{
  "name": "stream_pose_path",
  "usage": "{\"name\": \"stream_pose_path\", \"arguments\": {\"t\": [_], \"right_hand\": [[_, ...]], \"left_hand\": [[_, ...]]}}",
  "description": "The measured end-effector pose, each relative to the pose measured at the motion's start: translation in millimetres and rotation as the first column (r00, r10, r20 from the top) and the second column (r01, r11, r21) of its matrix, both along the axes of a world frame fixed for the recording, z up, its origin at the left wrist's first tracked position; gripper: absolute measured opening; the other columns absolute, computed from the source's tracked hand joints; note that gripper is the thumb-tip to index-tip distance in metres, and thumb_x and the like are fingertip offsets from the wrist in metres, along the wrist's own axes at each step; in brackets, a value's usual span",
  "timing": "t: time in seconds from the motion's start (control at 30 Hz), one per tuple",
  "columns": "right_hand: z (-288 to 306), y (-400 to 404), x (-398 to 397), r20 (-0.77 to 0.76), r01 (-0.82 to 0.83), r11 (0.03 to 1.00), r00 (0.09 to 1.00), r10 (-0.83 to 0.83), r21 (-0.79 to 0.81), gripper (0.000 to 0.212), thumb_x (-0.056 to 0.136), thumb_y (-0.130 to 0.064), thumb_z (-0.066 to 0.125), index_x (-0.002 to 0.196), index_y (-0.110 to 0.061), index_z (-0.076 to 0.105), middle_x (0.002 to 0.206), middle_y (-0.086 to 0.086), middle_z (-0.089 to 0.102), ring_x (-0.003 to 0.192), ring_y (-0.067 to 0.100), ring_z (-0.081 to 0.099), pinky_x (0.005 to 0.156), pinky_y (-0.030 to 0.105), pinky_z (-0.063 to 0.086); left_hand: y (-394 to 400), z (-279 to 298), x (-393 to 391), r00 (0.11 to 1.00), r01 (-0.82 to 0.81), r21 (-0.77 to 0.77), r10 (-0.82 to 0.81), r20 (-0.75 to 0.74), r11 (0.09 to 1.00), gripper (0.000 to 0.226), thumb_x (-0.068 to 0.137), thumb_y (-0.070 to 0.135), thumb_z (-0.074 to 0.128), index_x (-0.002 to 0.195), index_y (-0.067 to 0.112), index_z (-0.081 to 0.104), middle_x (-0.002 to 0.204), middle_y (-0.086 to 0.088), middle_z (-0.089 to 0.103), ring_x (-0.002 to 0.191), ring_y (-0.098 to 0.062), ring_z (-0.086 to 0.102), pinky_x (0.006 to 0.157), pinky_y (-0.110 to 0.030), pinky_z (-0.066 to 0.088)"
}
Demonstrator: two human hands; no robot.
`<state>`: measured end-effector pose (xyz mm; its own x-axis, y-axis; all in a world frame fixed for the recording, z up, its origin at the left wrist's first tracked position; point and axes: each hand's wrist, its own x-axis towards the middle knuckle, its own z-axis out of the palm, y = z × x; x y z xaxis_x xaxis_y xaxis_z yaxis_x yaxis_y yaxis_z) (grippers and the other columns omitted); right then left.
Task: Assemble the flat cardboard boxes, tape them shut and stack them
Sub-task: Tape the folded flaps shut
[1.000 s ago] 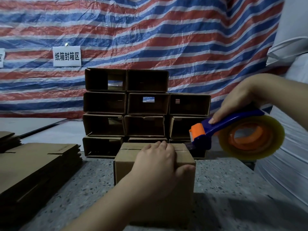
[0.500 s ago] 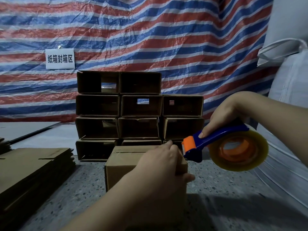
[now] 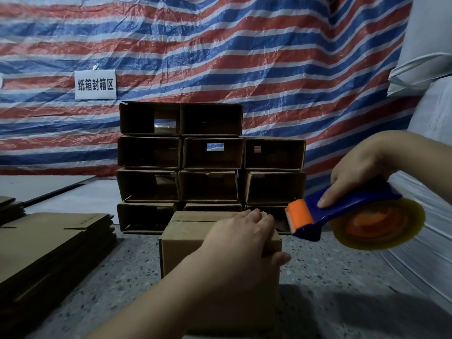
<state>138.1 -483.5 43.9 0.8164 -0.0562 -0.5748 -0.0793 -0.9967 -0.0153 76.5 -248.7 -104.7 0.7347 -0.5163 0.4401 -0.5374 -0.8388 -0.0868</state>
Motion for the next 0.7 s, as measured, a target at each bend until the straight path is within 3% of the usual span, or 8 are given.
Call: {"name": "stream_pose_path", "arguments": {"t": [0.1, 0.17, 0.23, 0.3, 0.4, 0.47, 0.6, 0.7], "right_hand": [[-14.1, 35.5, 0.8, 0.110, -0.064, 0.961, 0.989, 0.097, -0.267, 0.082, 0.052, -0.084, 0.071, 0.105, -0.022, 0.071, 0.089, 0.000, 0.078, 0.079, 0.015, 0.075, 0.064, 0.025, 0.057], [-35.7, 46.5, 2.2, 0.125, -0.092, 0.893, 0.979, 0.162, -0.441, 0.071, 0.068, -0.077, 0.071, 0.114, -0.023, 0.066, 0.098, 0.000, 0.072, 0.088, 0.018, 0.070, 0.073, 0.029, 0.055], [-68.0, 41.8, -1.8, 0.103, -0.081, 0.851, 0.982, 0.156, -0.519, 0.069, 0.078, -0.071, 0.069, 0.125, -0.021, 0.060, 0.103, 0.000, 0.064, 0.092, 0.020, 0.063, 0.084, 0.033, 0.052], [-101.6, 23.7, -6.9, 0.203, -0.026, 0.898, 0.971, 0.127, -0.439, 0.071, 0.080, -0.073, 0.064, 0.126, -0.019, 0.059, 0.105, -0.001, 0.062, 0.095, 0.020, 0.061, 0.088, 0.034, 0.051], [-140.2, 5.9, -14.3, 0.532, -0.006, 0.963, 0.833, 0.155, -0.271, 0.061, 0.084, -0.076, 0.057, 0.104, -0.019, 0.062, 0.095, -0.004, 0.062, 0.083, 0.014, 0.060, 0.070, 0.030, 0.049], [-163.5, 6.4, -18.7, 0.652, 0.004, 0.980, 0.747, 0.128, -0.198, 0.057, 0.085, -0.077, 0.052, 0.094, -0.022, 0.062, 0.087, -0.005, 0.064, 0.075, 0.011, 0.061, 0.061, 0.028, 0.048], [-204.7, 16.6, -28.3, 0.696, 0.011, 0.995, 0.715, 0.059, -0.096, 0.053, 0.088, -0.075, 0.049, 0.091, -0.024, 0.060, 0.084, -0.006, 0.063, 0.077, 0.010, 0.061, 0.070, 0.026, 0.053], [-221.5, 21.6, -34.3, 0.706, 0.039, 0.995, 0.707, 0.038, -0.092, 0.053, 0.088, -0.076, 0.048, 0.095, -0.025, 0.062, 0.086, -0.008, 0.062, 0.076, 0.009, 0.060, 0.065, 0.024, 0.049]], "left_hand": [[-0.7, 0.0, 0.9, 1.000, -0.002, 0.013, 0.002, 0.005, 1.000, 0.070, 0.092, 0.069, 0.042, 0.148, 0.028, 0.032, 0.146, 0.003, 0.044, 0.134, -0.019, 0.041, 0.102, -0.034, 0.041], [-1.2, 0.6, 1.0, 1.000, -0.014, 0.020, 0.014, -0.011, 1.000, 0.070, 0.092, 0.069, 0.043, 0.148, 0.028, 0.032, 0.150, 0.001, 0.042, 0.137, -0.020, 0.039, 0.104, -0.036, 0.040], [-0.9, 0.7, 0.8, 1.000, -0.024, 0.023, 0.024, -0.014, 0.999, 0.071, 0.091, 0.069, 0.042, 0.148, 0.028, 0.031, 0.153, 0.001, 0.039, 0.139, -0.020, 0.037, 0.106, -0.037, 0.039], [-1.1, 0.5, 0.7, 0.999, -0.026, 0.027, 0.027, -0.018, 0.999, 0.072, 0.091, 0.069, 0.042, 0.150, 0.028, 0.029, 0.155, 0.000, 0.035, 0.141, -0.021, 0.034, 0.109, -0.037, 0.037], [-2.1, -0.8, -1.5, 1.000, -0.028, 0.007, 0.028, -0.001, 1.000, 0.072, 0.092, 0.069, 0.042, 0.149, 0.028, 0.030, 0.155, -0.001, 0.036, 0.142, -0.021, 0.034, 0.109, -0.037, 0.036], [-2.3, -1.1, -2.1, 1.000, -0.027, -0.001, 0.027, 0.006, 1.000, 0.070, 0.092, 0.068, 0.043, 0.148, 0.028, 0.033, 0.153, -0.001, 0.039, 0.141, -0.021, 0.036, 0.108, -0.037, 0.037], [-1.5, -1.0, -2.9, 0.999, -0.030, -0.014, 0.030, 0.019, 0.999, 0.068, 0.092, 0.068, 0.044, 0.147, 0.029, 0.034, 0.153, 0.001, 0.040, 0.139, -0.020, 0.038, 0.106, -0.036, 0.039], [-2.4, -1.0, -3.7, 0.999, -0.029, -0.010, 0.029, 0.016, 1.000, 0.070, 0.092, 0.068, 0.043, 0.149, 0.029, 0.032, 0.154, 0.001, 0.038, 0.140, -0.020, 0.036, 0.106, -0.036, 0.038]]}}
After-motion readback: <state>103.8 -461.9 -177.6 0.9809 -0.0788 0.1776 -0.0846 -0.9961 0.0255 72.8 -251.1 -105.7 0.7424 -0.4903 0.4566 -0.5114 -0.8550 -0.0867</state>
